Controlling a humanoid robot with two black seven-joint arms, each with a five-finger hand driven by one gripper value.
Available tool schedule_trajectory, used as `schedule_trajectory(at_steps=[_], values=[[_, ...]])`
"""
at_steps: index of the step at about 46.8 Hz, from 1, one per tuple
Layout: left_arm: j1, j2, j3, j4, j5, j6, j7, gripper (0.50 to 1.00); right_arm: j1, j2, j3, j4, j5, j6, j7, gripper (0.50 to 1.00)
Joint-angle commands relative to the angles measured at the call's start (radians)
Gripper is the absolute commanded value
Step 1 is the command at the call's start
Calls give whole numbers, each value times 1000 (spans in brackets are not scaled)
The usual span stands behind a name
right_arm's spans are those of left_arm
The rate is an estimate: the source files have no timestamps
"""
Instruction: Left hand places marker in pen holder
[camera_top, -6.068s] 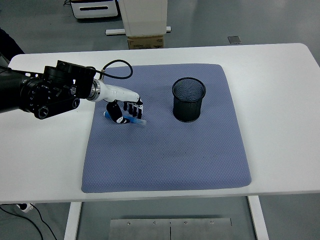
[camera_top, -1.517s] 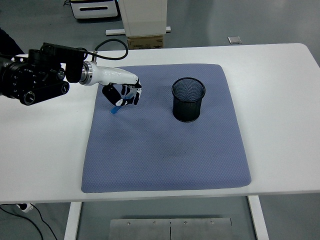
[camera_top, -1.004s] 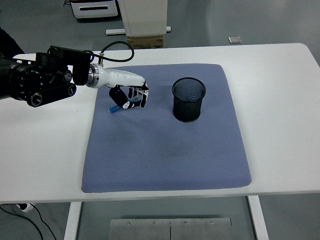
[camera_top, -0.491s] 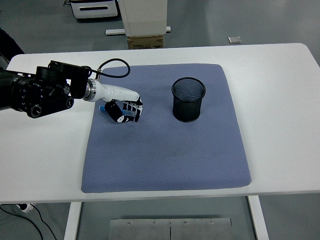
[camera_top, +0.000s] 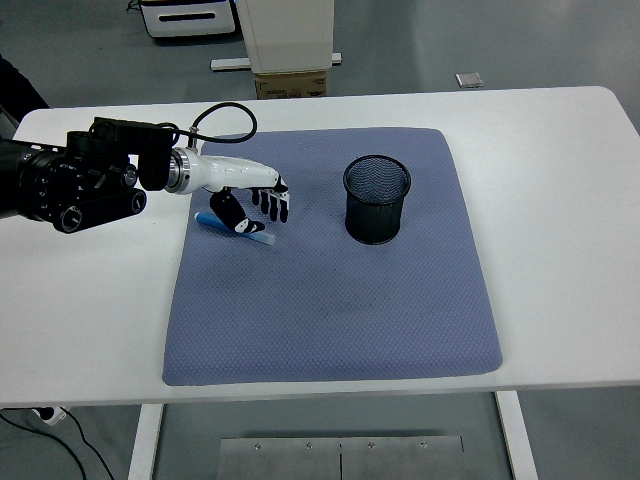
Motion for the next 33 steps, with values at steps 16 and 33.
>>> schedule_trajectory(at_steps=[16, 33], values=[[-18, 14, 54, 0, 58, -10, -2, 637, 0, 0, 0, 0, 0, 0, 0, 1000], [-15, 26, 75, 0, 69, 37, 0, 619, 0, 0, 0, 0, 0, 0, 0, 1000]])
